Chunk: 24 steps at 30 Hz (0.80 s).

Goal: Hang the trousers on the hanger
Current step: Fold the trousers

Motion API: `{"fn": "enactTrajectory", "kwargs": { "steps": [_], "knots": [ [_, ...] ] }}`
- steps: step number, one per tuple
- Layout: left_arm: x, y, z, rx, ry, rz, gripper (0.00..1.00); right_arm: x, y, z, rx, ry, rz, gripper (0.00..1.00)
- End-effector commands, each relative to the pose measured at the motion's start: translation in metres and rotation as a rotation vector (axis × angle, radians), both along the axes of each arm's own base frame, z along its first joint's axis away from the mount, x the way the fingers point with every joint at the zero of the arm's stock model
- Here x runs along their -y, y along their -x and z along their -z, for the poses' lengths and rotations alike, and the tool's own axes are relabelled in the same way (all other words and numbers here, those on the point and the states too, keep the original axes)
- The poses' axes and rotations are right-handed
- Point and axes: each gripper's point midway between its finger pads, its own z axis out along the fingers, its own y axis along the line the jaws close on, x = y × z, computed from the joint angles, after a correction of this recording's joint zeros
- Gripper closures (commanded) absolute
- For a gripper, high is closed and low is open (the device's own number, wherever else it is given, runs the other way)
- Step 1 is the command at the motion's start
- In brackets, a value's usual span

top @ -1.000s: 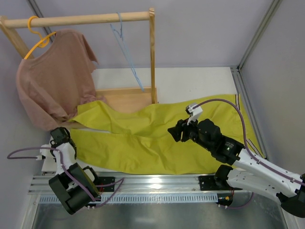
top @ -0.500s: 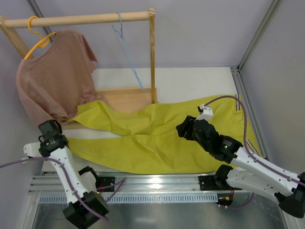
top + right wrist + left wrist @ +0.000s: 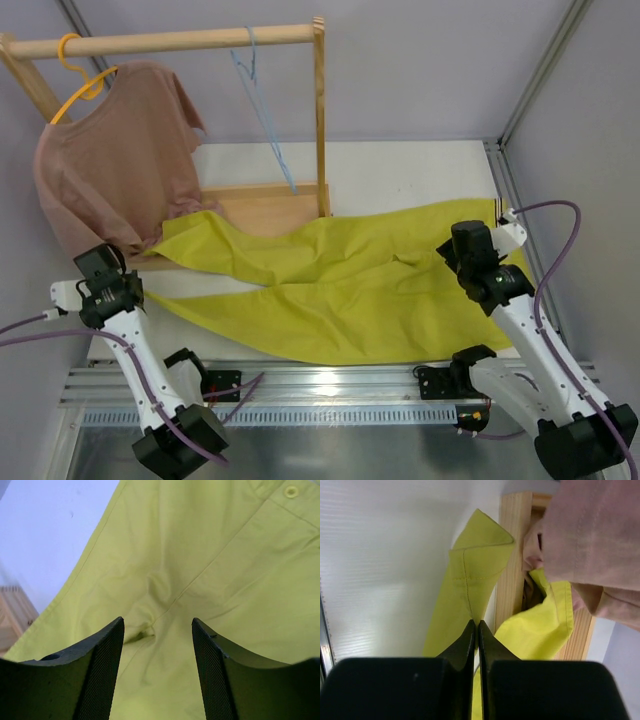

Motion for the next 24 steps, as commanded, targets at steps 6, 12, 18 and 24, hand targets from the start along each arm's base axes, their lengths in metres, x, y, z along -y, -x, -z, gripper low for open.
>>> {"fn": "enactTrajectory", "kwargs": {
  "steps": [6,12,18,24],
  "knots": [
    [0.006,-0.046,-0.005,-0.029,-0.102,0.297,1.00,0.061,0.011,-0.004,-0.079,0.048,0.336,0.40],
    [0.037,-0.069,0.009,0.006,-0.072,0.432,1.00,0.141,0.058,0.031,-0.223,0.058,0.601,0.41],
    [0.052,-0.076,0.015,0.049,-0.038,0.481,1.00,0.194,0.119,0.061,-0.318,0.005,0.806,0.41],
    [0.060,-0.087,0.015,0.092,-0.008,0.521,1.00,0.195,0.130,0.083,-0.352,-0.022,0.845,0.41]
  ]
}}
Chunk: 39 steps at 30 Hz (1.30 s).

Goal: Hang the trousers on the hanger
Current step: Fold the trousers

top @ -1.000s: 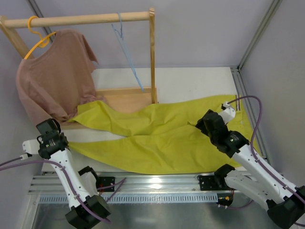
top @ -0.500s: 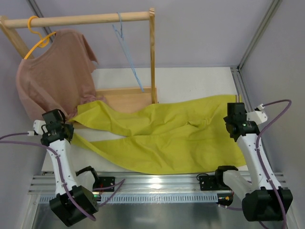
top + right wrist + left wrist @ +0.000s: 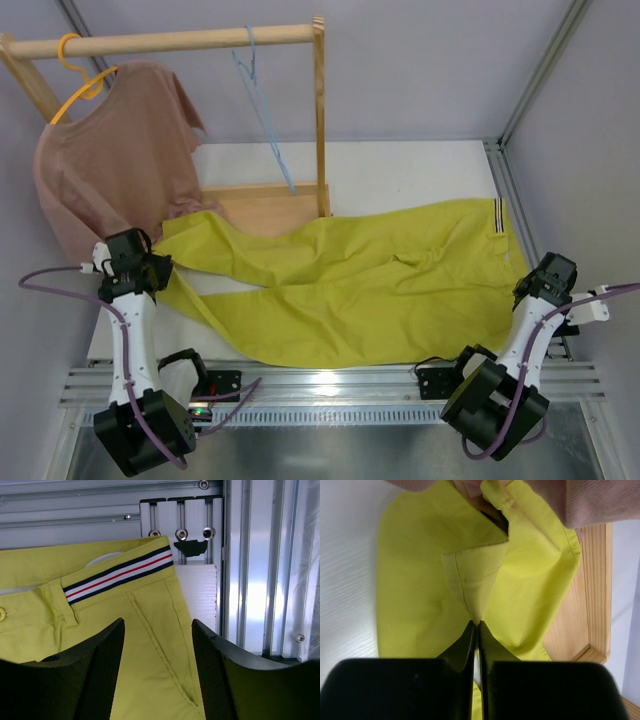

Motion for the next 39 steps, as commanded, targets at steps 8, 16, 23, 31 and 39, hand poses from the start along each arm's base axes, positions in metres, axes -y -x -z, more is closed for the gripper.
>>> {"fn": "enactTrajectory", "kwargs": {
  "steps": [8,16,23,31,39],
  "knots": [
    [0.013,-0.023,-0.023,0.127,0.045,0.076,1.00,0.006,-0.001,0.027,0.035,-0.077,0.067,0.40],
    [0.016,-0.023,-0.022,0.140,0.046,0.089,1.00,0.003,-0.001,0.053,0.070,-0.099,0.124,0.35],
    [0.013,-0.027,-0.025,0.148,0.042,0.082,1.00,0.017,-0.001,0.046,0.030,-0.054,0.118,0.27],
    [0.014,-0.032,-0.029,0.177,0.059,0.071,1.00,0.025,0.002,0.061,-0.001,-0.039,0.097,0.28],
    [0.010,-0.032,-0.020,0.150,0.052,0.054,1.00,0.024,0.004,0.063,-0.010,-0.046,0.120,0.52]
  ]
}}
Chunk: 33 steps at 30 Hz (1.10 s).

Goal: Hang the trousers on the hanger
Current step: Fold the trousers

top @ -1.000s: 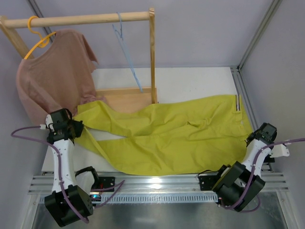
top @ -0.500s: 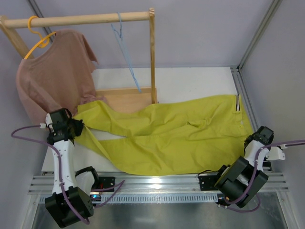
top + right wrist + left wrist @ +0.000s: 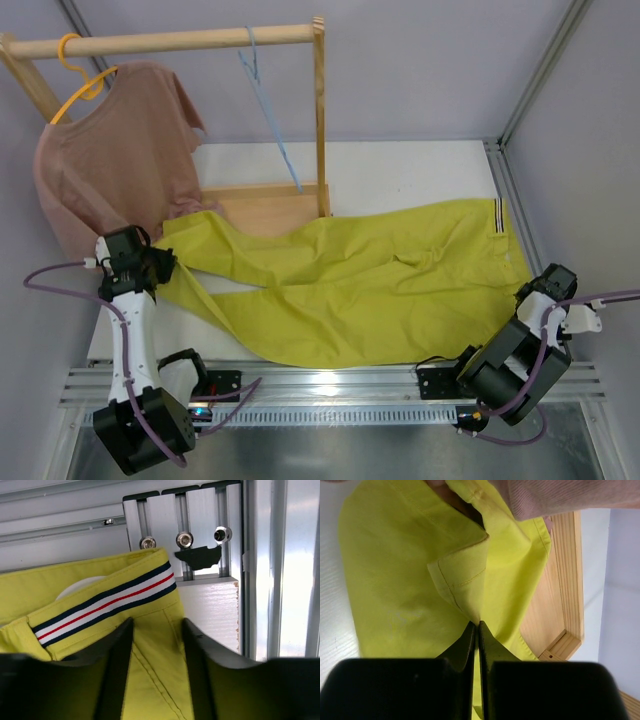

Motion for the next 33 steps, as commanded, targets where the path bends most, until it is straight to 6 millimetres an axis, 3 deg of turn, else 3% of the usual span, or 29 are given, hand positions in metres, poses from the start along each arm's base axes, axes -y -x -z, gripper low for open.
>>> {"fn": "enactTrajectory", "kwargs": {
  "steps": [1,3,6,14,19,26,33],
  "knots": [
    [-0.003,-0.010,-0.006,0.042,-0.010,0.000,1.00,0.009,0.008,-0.003,-0.028,0.039,0.050,0.59],
    [-0.002,-0.011,-0.007,0.048,-0.007,0.001,1.00,0.009,0.012,-0.005,-0.050,0.039,0.066,0.81],
    [-0.003,-0.010,-0.009,0.051,-0.011,-0.004,1.00,0.012,0.016,-0.018,-0.077,0.052,0.072,0.96],
    [-0.016,-0.007,-0.024,0.040,-0.082,-0.037,1.00,0.027,0.017,-0.104,-0.032,0.189,0.084,0.96],
    [-0.027,-0.002,-0.024,0.010,-0.129,-0.074,1.00,0.023,0.026,-0.117,-0.029,0.220,0.096,0.96],
    [-0.050,0.012,-0.035,-0.005,-0.229,-0.188,1.00,0.023,0.038,-0.155,0.004,0.300,0.158,0.96],
    [-0.058,0.024,-0.045,-0.044,-0.278,-0.220,1.00,0.022,0.068,-0.183,-0.047,0.406,0.241,0.96]
  ]
}}
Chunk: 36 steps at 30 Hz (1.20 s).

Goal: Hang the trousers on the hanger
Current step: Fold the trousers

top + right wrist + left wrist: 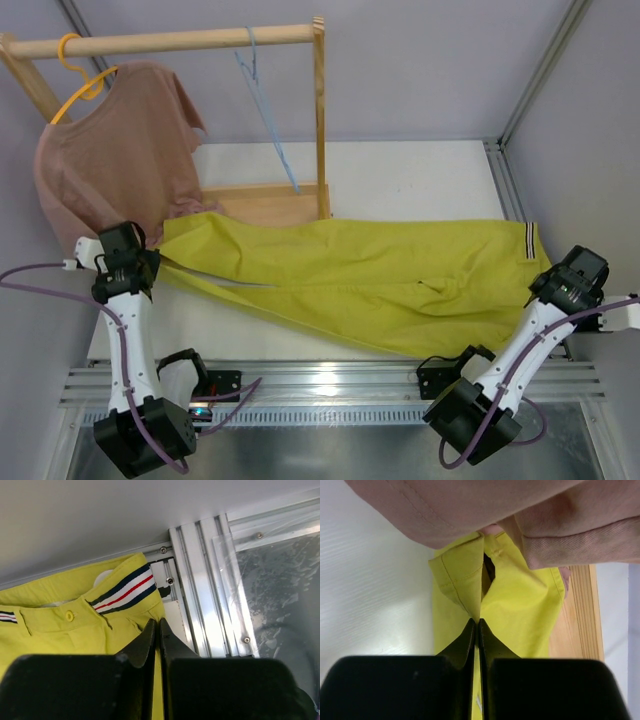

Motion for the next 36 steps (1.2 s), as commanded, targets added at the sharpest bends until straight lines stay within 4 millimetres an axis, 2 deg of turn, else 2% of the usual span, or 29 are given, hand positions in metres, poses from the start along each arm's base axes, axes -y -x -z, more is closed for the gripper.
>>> {"fn": "enactTrajectory", "kwargs": {
  "steps": [1,3,7,10,14,15,18,20,22,25,27,29,32,35,36],
  "knots": [
    [-0.019,0.005,-0.032,0.027,-0.105,-0.063,1.00,0.012,0.023,-0.041,-0.010,0.157,0.119,0.96],
    [-0.022,0.010,-0.039,0.028,-0.127,-0.084,1.00,0.011,0.028,-0.051,-0.005,0.186,0.123,0.96],
    [-0.026,0.015,-0.056,0.061,-0.156,-0.113,1.00,0.012,0.034,-0.086,0.021,0.249,0.157,0.96],
    [-0.026,0.017,-0.058,0.071,-0.152,-0.123,1.00,0.015,0.026,-0.086,0.023,0.233,0.126,0.96],
    [-0.026,0.018,-0.051,0.058,-0.150,-0.123,1.00,0.017,0.019,-0.089,0.023,0.255,0.083,0.96],
    [-0.028,0.020,-0.050,0.049,-0.163,-0.128,1.00,0.019,0.008,-0.092,0.052,0.257,0.035,0.96],
    [-0.029,0.018,-0.063,0.090,-0.196,-0.112,1.00,0.022,-0.010,-0.101,0.071,0.248,-0.045,0.96],
    [-0.027,0.015,-0.069,0.127,-0.199,-0.099,1.00,0.024,-0.031,-0.103,0.092,0.231,-0.152,0.96],
    [-0.024,0.008,-0.073,0.153,-0.196,-0.072,1.00,0.024,-0.043,-0.099,0.112,0.209,-0.194,0.96],
    [-0.018,-0.007,-0.071,0.143,-0.156,-0.018,1.00,0.030,-0.056,-0.095,0.129,0.186,-0.204,0.96],
    [-0.017,-0.013,-0.062,0.109,-0.119,-0.012,1.00,0.034,-0.066,-0.089,0.151,0.170,-0.209,0.96],
    [-0.018,-0.019,-0.061,0.107,-0.112,-0.009,1.00,0.036,-0.070,-0.091,0.160,0.161,-0.201,0.96],
    [-0.030,-0.015,-0.060,0.078,-0.134,-0.081,1.00,0.040,-0.078,-0.102,0.218,0.178,-0.192,0.96],
    [-0.034,-0.021,-0.061,0.092,-0.124,-0.113,1.00,0.039,-0.091,-0.106,0.294,0.178,-0.207,0.96],
    [-0.031,-0.028,-0.058,0.099,-0.097,-0.096,1.00,0.038,-0.103,-0.111,0.353,0.189,-0.242,0.96]
  ]
}}
